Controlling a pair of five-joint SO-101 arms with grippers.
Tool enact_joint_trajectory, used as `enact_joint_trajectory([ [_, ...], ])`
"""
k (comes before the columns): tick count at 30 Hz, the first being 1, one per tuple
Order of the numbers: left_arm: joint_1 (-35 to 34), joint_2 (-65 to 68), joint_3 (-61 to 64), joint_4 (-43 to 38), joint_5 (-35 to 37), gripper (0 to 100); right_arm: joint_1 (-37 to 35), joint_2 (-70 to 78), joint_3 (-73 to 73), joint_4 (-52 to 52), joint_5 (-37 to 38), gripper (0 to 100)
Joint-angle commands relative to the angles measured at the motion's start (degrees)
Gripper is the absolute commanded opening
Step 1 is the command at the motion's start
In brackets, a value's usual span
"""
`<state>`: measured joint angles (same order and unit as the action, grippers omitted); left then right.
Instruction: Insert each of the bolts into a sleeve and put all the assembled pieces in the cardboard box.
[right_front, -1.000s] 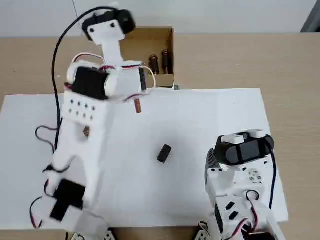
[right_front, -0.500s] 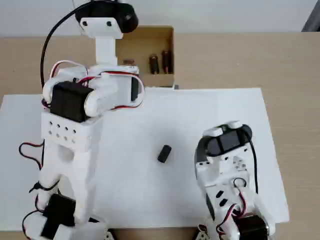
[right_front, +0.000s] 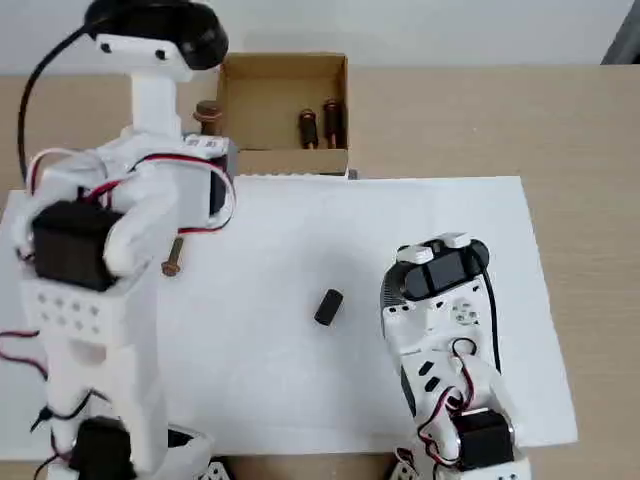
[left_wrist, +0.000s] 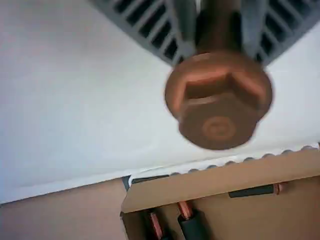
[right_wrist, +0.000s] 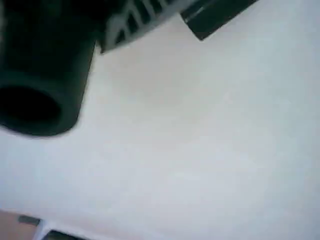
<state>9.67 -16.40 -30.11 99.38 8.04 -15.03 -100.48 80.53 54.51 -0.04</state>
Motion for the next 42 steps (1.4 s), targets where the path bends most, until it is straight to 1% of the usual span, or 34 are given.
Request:
enact_joint_trajectory([
  [1,0.09,-7.38,5.41,0.09,-0.53,1,-0.40,-0.48,0.44,-3.12,2.29,0.3],
  [3,0.09,-12.22,11.38,-0.62,-0.26,1,-1.01,-0.48,0.88,-3.74,3.34,0.3],
  [4,0.00,-14.59,14.73,-2.20,-0.18,1,-1.10,-0.48,0.88,-4.09,3.34,0.3],
  [13,-0.35,-36.66,46.29,-21.19,0.18,1,-1.54,-0.48,2.46,-5.14,3.52,0.3],
  [16,-0.35,-42.64,55.16,-28.13,3.52,1,-4.00,-0.48,3.25,-7.25,3.43,0.3],
  [22,0.00,-52.48,71.25,-41.41,10.90,1,-11.21,-0.48,5.19,-12.97,3.69,0.3],
  [29,0.18,-64.88,90.07,-59.69,18.02,1,-17.54,-0.48,5.27,-15.52,3.69,0.3],
  [31,0.18,-68.84,94.64,-63.56,19.69,1,-19.30,-0.48,5.27,-16.22,3.78,0.3],
  [34,0.18,-74.81,100.09,-66.55,22.24,1,-21.49,-0.48,6.42,-16.22,5.63,0.3],
  [38,0.26,-81.67,105.01,-66.99,26.11,1,-23.96,-0.48,8.70,-16.84,9.05,0.3],
  [42,0.26,-87.38,108.88,-66.99,28.22,1,-26.33,-0.48,12.04,-24.04,9.58,0.3],
])
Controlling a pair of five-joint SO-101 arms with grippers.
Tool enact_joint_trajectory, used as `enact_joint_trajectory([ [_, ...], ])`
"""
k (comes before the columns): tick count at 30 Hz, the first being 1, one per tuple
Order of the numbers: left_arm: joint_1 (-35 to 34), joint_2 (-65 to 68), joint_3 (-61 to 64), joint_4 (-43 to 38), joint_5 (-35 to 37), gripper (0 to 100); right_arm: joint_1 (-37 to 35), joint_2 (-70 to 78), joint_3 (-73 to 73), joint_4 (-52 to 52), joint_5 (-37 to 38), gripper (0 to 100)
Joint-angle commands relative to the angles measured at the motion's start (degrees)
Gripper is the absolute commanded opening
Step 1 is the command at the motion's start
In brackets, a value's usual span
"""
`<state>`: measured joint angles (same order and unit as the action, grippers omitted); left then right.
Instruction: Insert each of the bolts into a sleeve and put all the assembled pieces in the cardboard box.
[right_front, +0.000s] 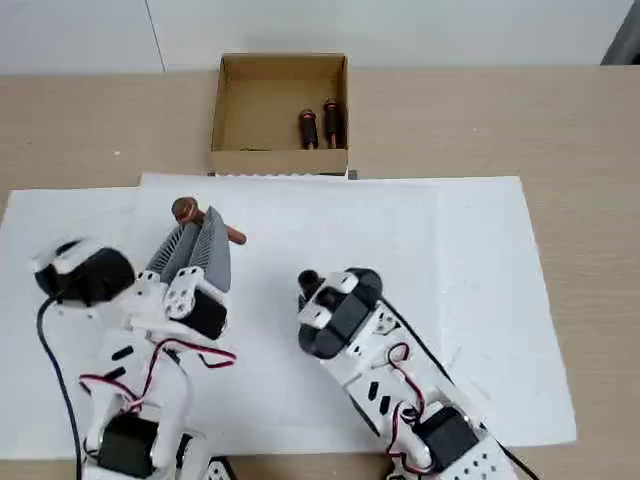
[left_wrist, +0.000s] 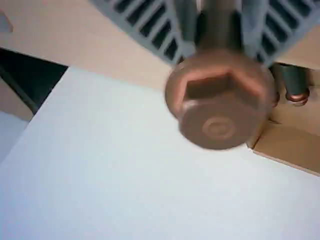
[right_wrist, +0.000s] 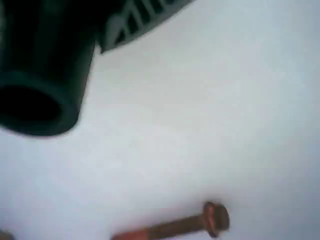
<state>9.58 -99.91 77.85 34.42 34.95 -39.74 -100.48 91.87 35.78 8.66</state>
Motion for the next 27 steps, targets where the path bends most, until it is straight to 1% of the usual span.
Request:
enact_joint_trajectory([
  [1,0.53,-4.40,1.36,-1.93,1.67,1,-2.33,-0.48,1.85,-6.99,1.93,0.3],
  [4,3.16,-4.31,1.63,-0.44,1.67,1,-3.56,-0.13,4.84,-10.33,8.00,0.3],
  [8,6.95,-4.31,1.54,1.14,1.67,1,-3.38,-0.40,4.75,-10.68,9.32,0.3],
  [12,8.09,-4.31,1.54,1.23,1.67,1,-2.15,-0.31,4.75,-10.59,12.66,0.3],
  [18,10.02,-4.31,-1.98,4.57,1.67,1,1.98,-0.13,4.75,-10.51,14.51,0.3],
  [21,11.60,-4.31,-2.95,7.12,1.67,1,1.98,-0.40,4.75,-10.59,16.00,0.3],
  [27,12.22,-4.13,-2.68,7.21,1.67,1,1.89,-0.40,4.66,-10.95,16.09,0.3],
])
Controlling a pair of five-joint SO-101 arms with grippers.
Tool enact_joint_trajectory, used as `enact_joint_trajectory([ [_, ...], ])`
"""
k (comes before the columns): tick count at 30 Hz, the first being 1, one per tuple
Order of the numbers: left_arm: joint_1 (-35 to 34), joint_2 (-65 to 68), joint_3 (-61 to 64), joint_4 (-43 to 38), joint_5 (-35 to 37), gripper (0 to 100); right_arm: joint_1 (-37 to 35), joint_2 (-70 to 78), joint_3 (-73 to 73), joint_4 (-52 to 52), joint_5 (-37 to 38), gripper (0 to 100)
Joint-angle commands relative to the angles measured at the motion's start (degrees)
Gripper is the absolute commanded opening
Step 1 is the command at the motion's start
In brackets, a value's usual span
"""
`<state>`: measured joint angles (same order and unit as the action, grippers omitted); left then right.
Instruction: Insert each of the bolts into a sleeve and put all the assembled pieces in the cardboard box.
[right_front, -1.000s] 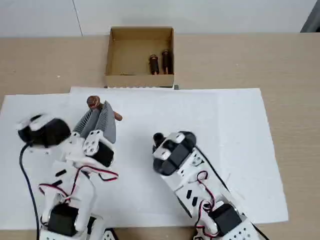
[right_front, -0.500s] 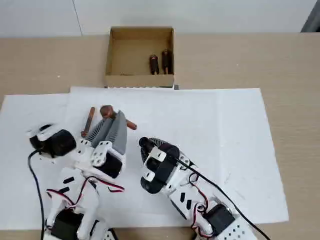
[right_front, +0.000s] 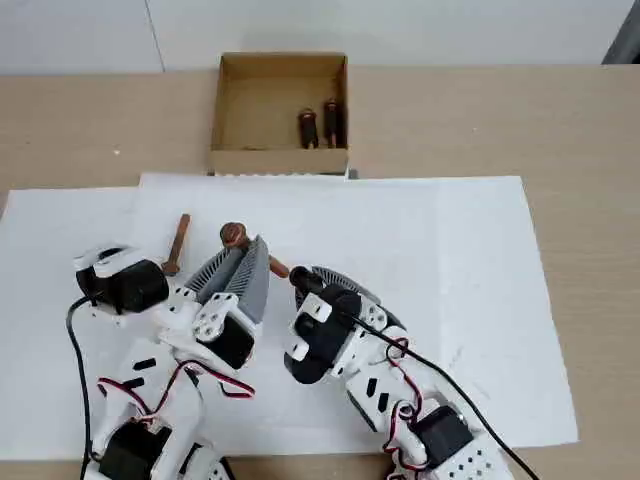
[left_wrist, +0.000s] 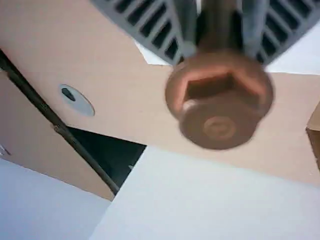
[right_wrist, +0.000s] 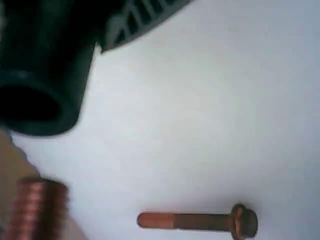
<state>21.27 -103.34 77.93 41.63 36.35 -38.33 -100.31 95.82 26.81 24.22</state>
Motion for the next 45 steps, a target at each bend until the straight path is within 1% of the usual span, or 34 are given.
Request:
enact_joint_trajectory([
  [1,0.53,-0.70,-2.68,0.00,0.62,1,0.48,-0.57,0.62,-1.98,0.53,0.3],
  [4,0.53,-0.70,-2.15,0.00,2.46,1,-0.31,-0.66,0.62,-2.07,0.62,0.3],
  [8,0.53,-0.62,-1.27,-0.09,2.99,1,-2.07,-0.66,0.70,-2.07,0.62,0.3],
  [13,0.53,-0.62,-1.19,0.35,2.99,1,-1.80,-0.66,0.70,-2.07,0.70,0.3],
  [17,0.53,-0.62,0.40,0.35,2.99,1,-1.80,-0.66,0.70,-2.15,2.90,0.3],
  [22,0.62,-0.62,1.01,0.35,2.99,1,-1.71,-0.66,0.53,-2.15,2.90,0.3],
  [29,5.63,-0.62,1.63,3.96,3.08,1,-1.71,-0.66,0.70,-2.15,2.81,0.3],
  [35,6.24,-0.62,3.47,3.96,2.99,1,-1.71,-0.66,0.70,-2.15,2.73,0.3],
  [43,13.01,-0.62,8.57,4.04,2.37,1,-1.71,-0.66,0.70,-2.15,2.90,0.3],
  [45,13.19,-0.62,9.45,4.04,0.26,1,-1.71,-0.66,0.70,-2.15,2.90,0.3],
])
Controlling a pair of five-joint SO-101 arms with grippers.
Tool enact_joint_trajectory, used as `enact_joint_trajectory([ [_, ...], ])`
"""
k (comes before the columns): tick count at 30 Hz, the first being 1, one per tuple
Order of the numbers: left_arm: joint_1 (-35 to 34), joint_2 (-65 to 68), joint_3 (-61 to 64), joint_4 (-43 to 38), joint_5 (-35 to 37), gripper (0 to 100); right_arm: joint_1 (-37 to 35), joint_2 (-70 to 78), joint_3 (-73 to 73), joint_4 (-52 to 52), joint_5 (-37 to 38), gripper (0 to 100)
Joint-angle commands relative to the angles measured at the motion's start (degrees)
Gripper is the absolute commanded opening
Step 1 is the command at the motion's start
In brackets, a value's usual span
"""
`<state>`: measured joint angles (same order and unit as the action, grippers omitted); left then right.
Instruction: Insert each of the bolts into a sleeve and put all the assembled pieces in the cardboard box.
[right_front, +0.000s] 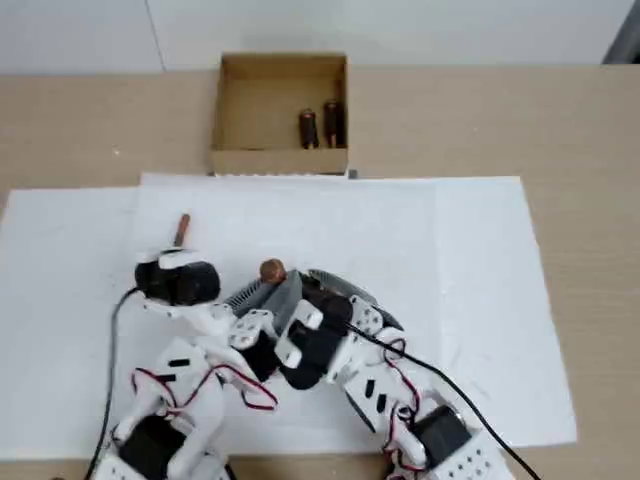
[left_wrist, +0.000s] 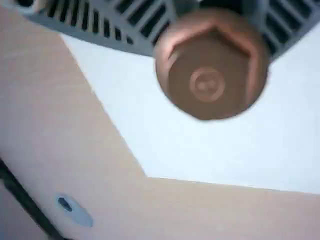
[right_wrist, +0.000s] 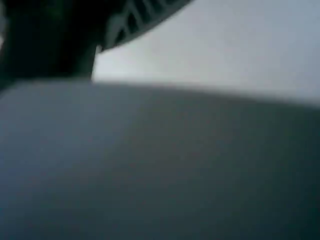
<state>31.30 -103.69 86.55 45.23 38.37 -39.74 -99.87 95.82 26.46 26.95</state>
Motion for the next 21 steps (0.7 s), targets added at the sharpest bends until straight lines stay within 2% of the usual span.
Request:
enact_joint_trajectory([
  [1,3.16,-0.26,1.19,0.44,-2.81,1,-0.31,-1.10,0.70,-1.80,0.18,0.3],
  [10,2.81,-0.26,3.30,0.35,-6.33,1,-0.40,-1.10,0.70,-1.63,0.18,0.3],
  [13,1.93,-0.26,3.30,0.35,-6.33,9,-0.40,-1.10,0.70,-1.36,0.18,0.3],
  [16,0.97,-0.26,3.30,0.35,-9.58,18,-0.31,-1.10,0.70,-1.27,0.18,0.3],
  [21,-2.55,-0.26,2.42,0.35,-12.75,20,-0.31,-0.84,0.79,-1.27,0.00,0.3],
])
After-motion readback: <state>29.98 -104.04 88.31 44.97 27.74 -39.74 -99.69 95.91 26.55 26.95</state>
